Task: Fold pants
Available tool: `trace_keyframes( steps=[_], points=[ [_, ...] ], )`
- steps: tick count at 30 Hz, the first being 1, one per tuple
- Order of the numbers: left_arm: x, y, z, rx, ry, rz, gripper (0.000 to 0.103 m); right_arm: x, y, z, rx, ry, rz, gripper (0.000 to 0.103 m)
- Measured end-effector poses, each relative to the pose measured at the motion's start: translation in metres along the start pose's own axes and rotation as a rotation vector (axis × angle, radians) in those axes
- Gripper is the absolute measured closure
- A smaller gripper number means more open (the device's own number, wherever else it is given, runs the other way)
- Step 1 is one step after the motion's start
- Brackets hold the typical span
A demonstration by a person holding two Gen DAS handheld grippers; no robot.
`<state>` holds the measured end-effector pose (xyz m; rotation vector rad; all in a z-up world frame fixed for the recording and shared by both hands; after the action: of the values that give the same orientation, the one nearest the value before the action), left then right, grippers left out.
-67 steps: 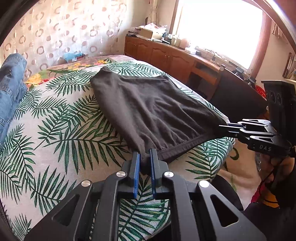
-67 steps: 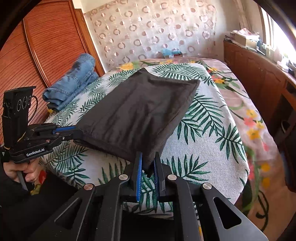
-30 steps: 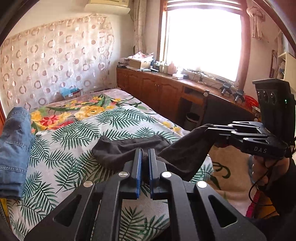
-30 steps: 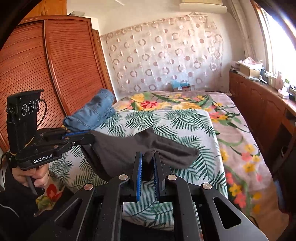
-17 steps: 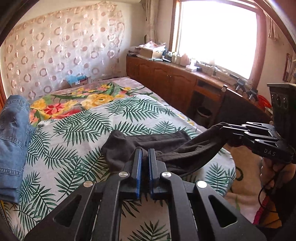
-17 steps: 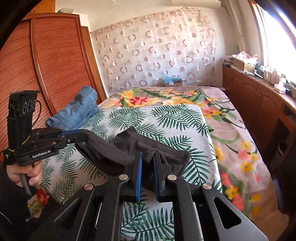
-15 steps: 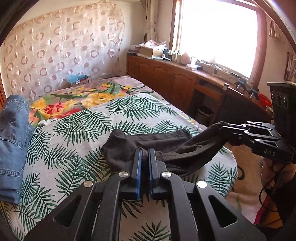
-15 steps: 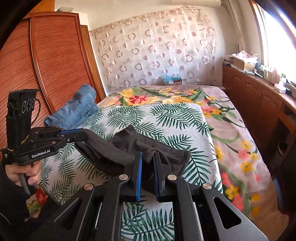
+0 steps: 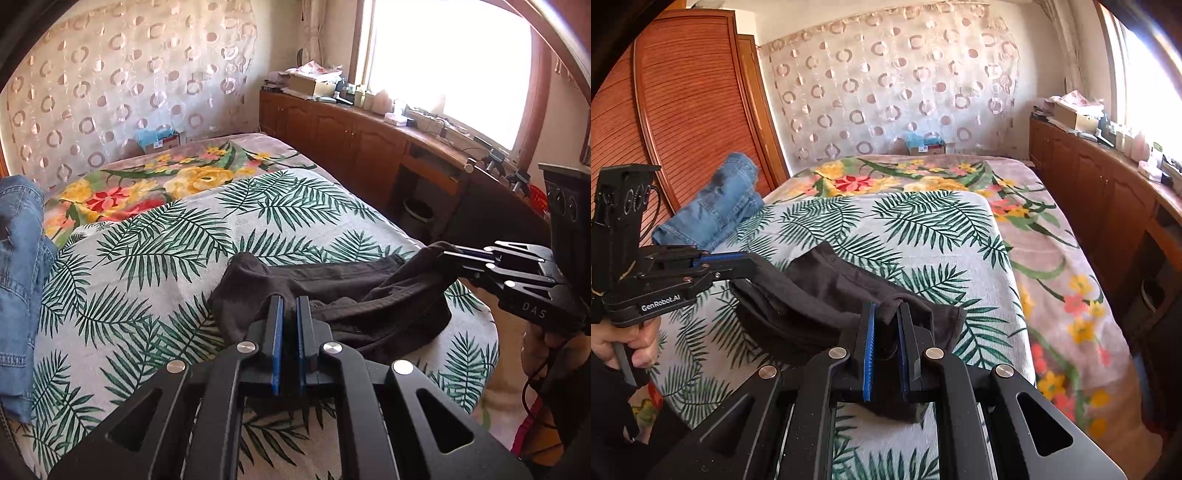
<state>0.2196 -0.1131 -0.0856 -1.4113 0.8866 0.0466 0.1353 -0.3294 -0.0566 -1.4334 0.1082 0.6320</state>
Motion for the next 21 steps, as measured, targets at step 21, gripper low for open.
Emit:
trace_keyframes(
  steps=[21],
  points=[
    [0.032,-0.006,0.019,-0.055,-0.011,0.046,0.093,0.011,-0.004,-0.007,0.046,0.025,-0.002,0.091]
  ],
)
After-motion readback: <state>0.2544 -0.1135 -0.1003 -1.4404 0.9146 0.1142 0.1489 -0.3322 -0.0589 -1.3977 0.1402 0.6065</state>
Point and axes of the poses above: each gripper's, at about its wrist camera, not at the fingertips, and x roughly the way its jaws point, z to its left, y to its underside, the point moved 3 cm from there along x, roughly the way its jaws point, and after that the axes turned 10 degrees about -z, right-handed, at the moved point
